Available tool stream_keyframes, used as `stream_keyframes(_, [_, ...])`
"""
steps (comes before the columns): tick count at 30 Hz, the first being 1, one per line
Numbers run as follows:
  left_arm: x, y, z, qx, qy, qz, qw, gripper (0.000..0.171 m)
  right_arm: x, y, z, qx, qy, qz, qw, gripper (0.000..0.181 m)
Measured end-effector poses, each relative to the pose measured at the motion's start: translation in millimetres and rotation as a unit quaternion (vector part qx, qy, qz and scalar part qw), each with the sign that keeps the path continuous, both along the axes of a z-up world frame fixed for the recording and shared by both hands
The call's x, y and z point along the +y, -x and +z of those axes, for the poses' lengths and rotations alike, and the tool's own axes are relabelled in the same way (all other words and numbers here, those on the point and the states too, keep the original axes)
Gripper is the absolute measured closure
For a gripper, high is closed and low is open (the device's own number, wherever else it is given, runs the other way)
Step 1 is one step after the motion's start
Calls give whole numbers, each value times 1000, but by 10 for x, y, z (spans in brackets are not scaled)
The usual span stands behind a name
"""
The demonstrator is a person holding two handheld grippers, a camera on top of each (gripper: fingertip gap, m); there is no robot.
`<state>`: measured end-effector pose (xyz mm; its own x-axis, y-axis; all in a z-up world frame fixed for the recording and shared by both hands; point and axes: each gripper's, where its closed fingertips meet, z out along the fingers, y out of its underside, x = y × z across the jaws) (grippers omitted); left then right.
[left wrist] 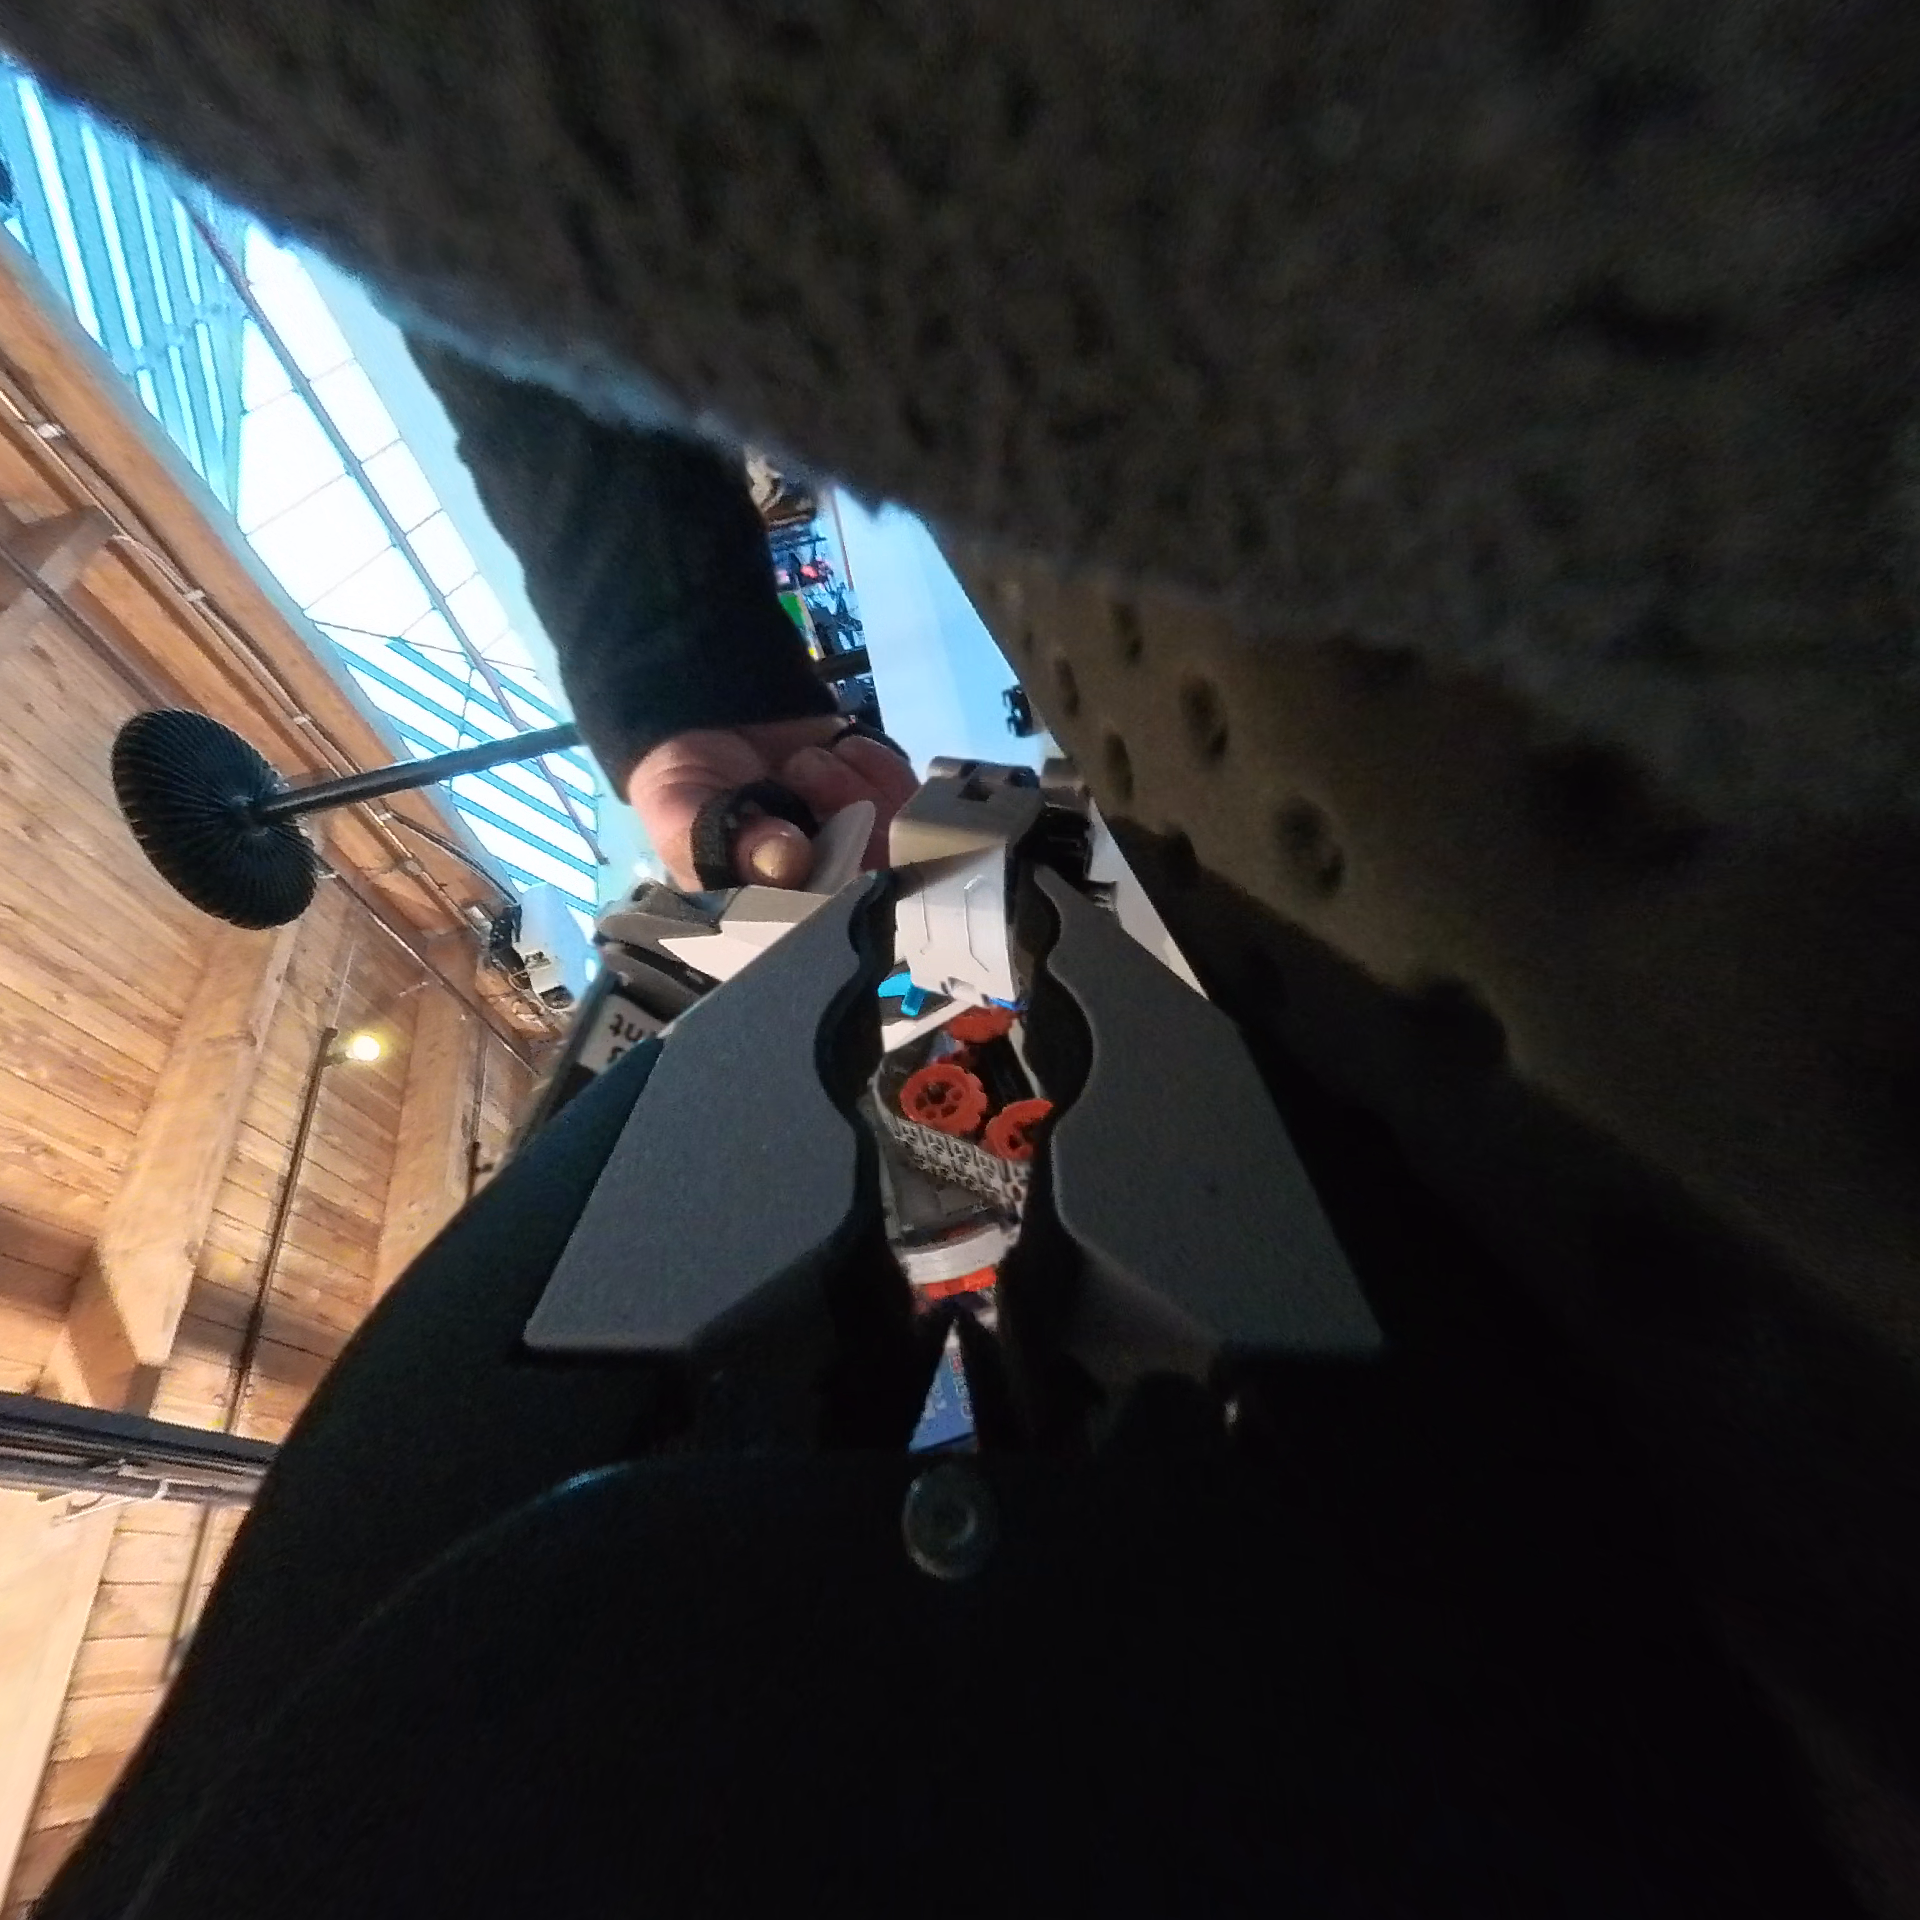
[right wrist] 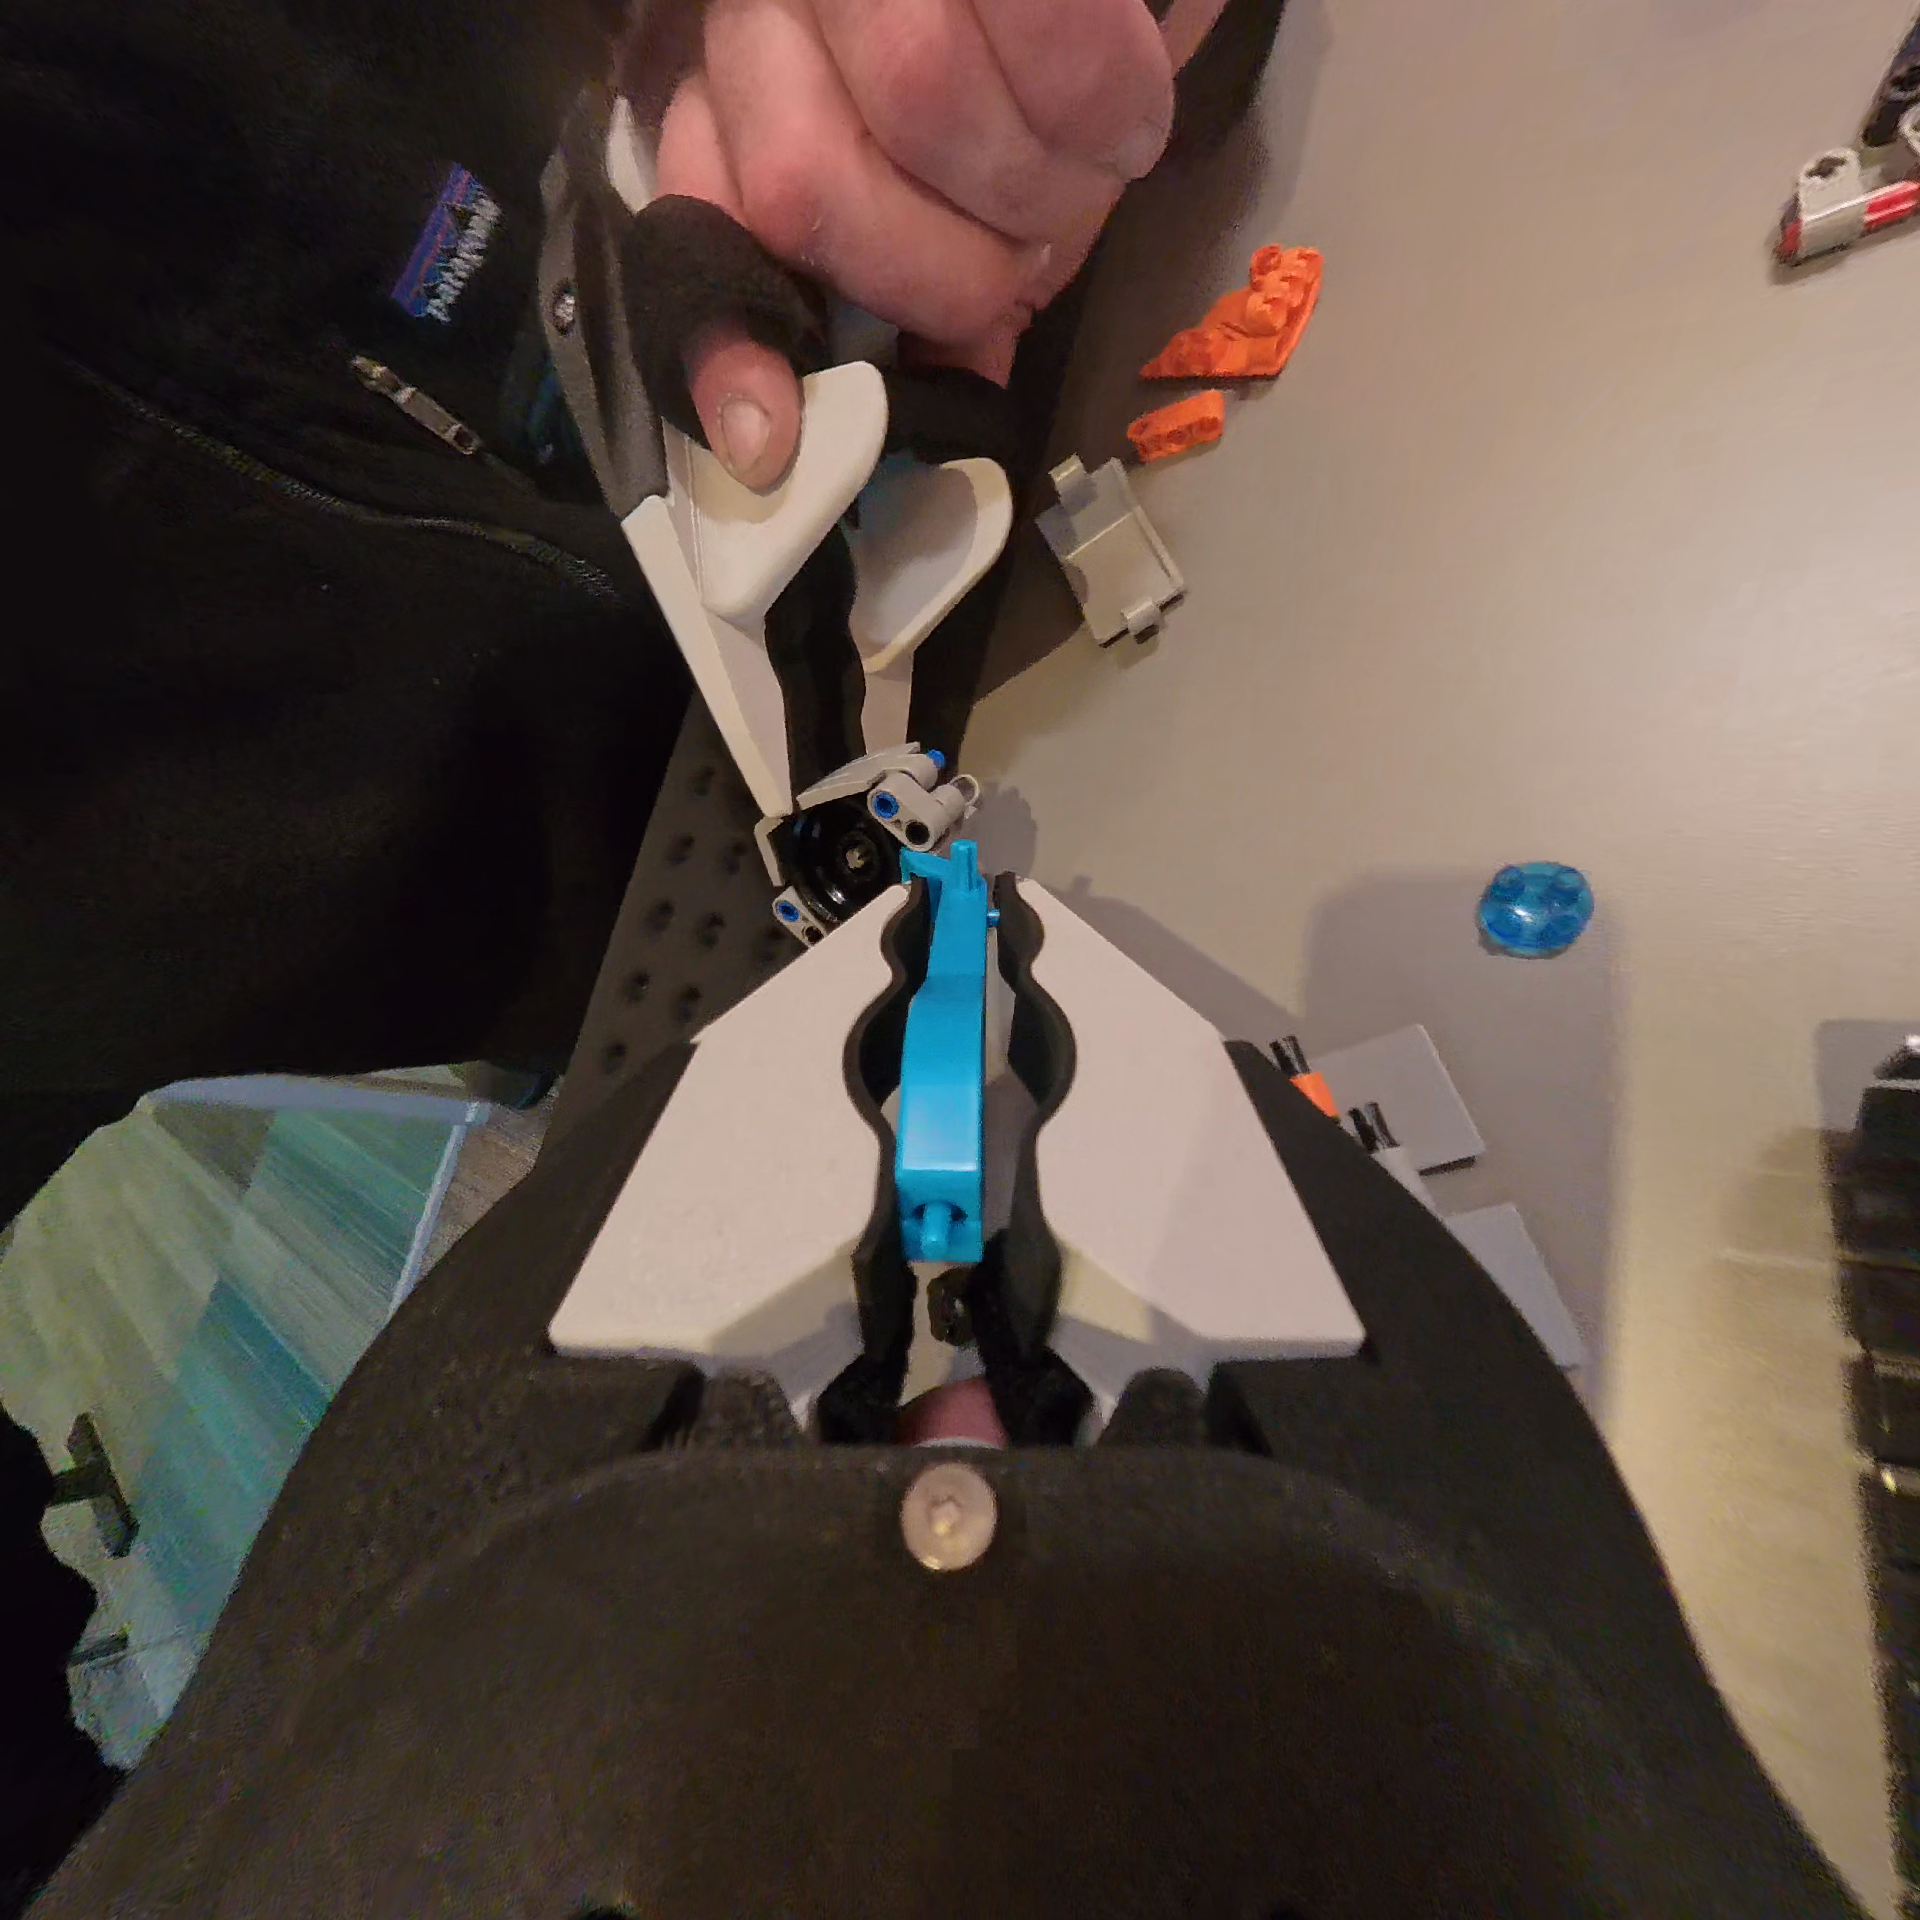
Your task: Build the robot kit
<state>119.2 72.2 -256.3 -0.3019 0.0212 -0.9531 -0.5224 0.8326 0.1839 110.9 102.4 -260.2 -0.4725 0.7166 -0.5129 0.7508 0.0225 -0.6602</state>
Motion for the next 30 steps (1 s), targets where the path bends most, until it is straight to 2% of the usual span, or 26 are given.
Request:
stream_keyframes(12, [-107,-103,35,-22,2,-28,999,152,-132,-113,-18,-15,135,92,986,171])
stream_keyframes(14, [-100,-99,29,-28,14,-26,999,152,-121,-101,-22,-14,122,96,988,172])
stream_keyframes(19, [-41,-74,10,-34,64,-15,997,152,-46,-91,-37,0,57,58,997,171])
stream_keyframes(22, [11,-38,0,-30,99,-3,995,152,3,-108,-23,14,45,30,998,171])
stream_keyframes(25, [179,49,-20,-20,93,25,995,152,38,-94,-77,15,31,8,999,171])
stream_keyframes(26, [222,91,-30,-12,92,31,995,159,47,-85,-103,15,23,3,1000,171])
stream_keyframes(30, [388,268,-109,17,115,64,991,157,190,-4,-60,45,-17,-51,998,171])
